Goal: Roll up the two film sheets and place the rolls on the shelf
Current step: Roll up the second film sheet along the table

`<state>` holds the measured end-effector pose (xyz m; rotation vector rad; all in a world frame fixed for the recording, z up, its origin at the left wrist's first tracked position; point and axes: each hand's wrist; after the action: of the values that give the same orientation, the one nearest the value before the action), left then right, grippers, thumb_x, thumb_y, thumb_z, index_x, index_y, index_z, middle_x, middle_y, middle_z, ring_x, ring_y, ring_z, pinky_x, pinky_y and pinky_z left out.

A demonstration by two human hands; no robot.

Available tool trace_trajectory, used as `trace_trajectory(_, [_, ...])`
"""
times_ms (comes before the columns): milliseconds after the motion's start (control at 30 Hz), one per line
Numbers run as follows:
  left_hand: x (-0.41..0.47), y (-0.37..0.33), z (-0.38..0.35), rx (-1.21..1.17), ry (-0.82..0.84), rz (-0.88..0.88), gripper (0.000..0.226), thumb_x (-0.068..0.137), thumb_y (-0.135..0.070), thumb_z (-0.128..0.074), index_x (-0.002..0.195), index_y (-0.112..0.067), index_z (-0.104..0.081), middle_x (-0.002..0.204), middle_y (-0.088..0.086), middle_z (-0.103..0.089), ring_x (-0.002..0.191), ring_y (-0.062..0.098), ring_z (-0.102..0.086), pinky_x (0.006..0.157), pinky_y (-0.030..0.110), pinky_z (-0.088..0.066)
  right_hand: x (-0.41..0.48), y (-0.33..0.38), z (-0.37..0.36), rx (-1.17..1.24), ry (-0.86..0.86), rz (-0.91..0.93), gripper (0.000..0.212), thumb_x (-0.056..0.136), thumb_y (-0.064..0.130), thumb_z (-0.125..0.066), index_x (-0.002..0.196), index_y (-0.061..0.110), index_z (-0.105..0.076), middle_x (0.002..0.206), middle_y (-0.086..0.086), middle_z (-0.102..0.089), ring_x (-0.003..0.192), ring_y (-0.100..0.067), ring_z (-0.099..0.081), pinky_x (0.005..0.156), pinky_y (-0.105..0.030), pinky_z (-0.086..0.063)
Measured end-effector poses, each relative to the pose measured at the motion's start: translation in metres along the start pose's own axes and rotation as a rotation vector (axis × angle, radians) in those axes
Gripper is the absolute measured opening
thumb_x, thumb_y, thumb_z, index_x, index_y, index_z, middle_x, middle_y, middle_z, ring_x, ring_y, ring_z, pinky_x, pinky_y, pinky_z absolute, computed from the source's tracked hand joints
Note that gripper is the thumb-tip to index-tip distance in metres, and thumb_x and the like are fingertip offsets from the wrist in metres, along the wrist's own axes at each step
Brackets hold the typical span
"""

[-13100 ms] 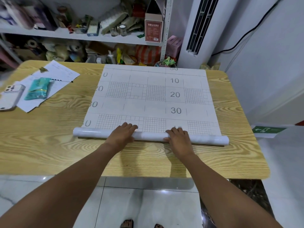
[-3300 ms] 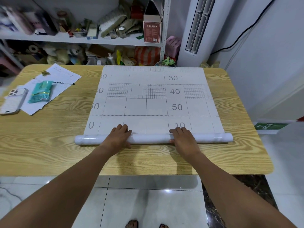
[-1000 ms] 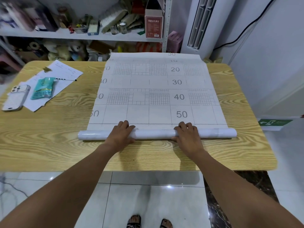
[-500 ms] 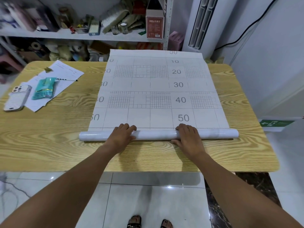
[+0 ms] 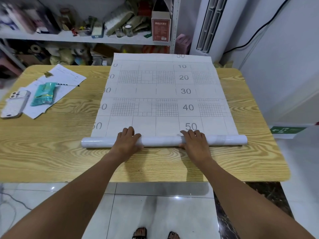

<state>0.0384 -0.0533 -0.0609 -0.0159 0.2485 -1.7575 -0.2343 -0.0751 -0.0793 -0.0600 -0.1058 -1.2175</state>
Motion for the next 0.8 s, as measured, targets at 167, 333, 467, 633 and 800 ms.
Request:
trace_trajectory(167, [0.0002,-0.0017,-0.0030,0.020,0.006,0.012,0.054,0.074,-0.024,-0.075,0.120,-0.007,-0.053,0.105,0.018,-0.049,0.095,0.036,-0.045,0.081,0.043,-0.037,-0.0021,0.0018,-0.0031,0.011,-0.045,0.003,0.031,0.069,0.029,-0.079,0.089,0.011,-0.064,0.079,-0.005,-0.064,0.072,-0.029,-0.058,0.067,-0.038,-0.048])
trace_trajectory(333, [0.0029,-0.0016,-0.0023,0.055,0.031,0.023,0.045,0.089,-0.033,-0.055,0.128,-0.015,-0.041,0.120,0.007,-0.044,0.107,0.027,-0.039,0.093,0.036,-0.031,-0.0018,0.0011,-0.0052,-0.007,-0.069,0.009,0.026,0.071,0.027,-0.078,0.087,0.010,-0.065,0.089,-0.007,-0.065,0.077,-0.030,-0.060,0.068,-0.038,-0.048])
trace_trajectory(467, [0.0013,0.0003,-0.0030,0.058,0.036,0.003,0.034,0.093,-0.030,-0.047,0.124,-0.015,-0.044,0.118,0.007,-0.045,0.106,0.026,-0.040,0.094,0.037,-0.030,-0.0037,0.0001,-0.0041,-0.025,-0.058,0.027,0.035,0.080,0.043,-0.059,0.093,0.011,-0.066,0.103,-0.008,-0.063,0.092,-0.034,-0.058,0.074,-0.041,-0.049])
trace_trajectory(633, [-0.0006,0.0007,-0.0025,0.045,0.032,-0.015,0.033,0.096,-0.021,-0.039,0.129,-0.016,-0.041,0.122,0.008,-0.043,0.108,0.026,-0.040,0.098,0.037,-0.028,-0.0079,-0.0022,-0.0021,-0.025,0.016,0.052,0.055,0.075,0.058,-0.052,0.102,0.011,-0.063,0.102,-0.006,-0.061,0.091,-0.032,-0.057,0.074,-0.041,-0.050])
trace_trajectory(800, [-0.0030,0.0025,-0.0018,0.027,-0.004,-0.027,0.034,0.095,-0.020,-0.046,0.128,-0.011,-0.046,0.128,0.015,-0.040,0.112,0.032,-0.039,0.095,0.040,-0.029,-0.0064,-0.0047,-0.0047,0.056,0.036,0.038,0.061,0.062,0.044,-0.080,0.107,0.008,-0.059,0.103,-0.012,-0.061,0.094,-0.034,-0.059,0.077,-0.041,-0.052])
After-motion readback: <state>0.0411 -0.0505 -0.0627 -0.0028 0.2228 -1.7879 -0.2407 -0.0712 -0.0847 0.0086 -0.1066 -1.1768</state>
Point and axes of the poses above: each hand's wrist, its own x-axis towards the middle knuckle, its own z-axis out of the back of the hand, y = z × x
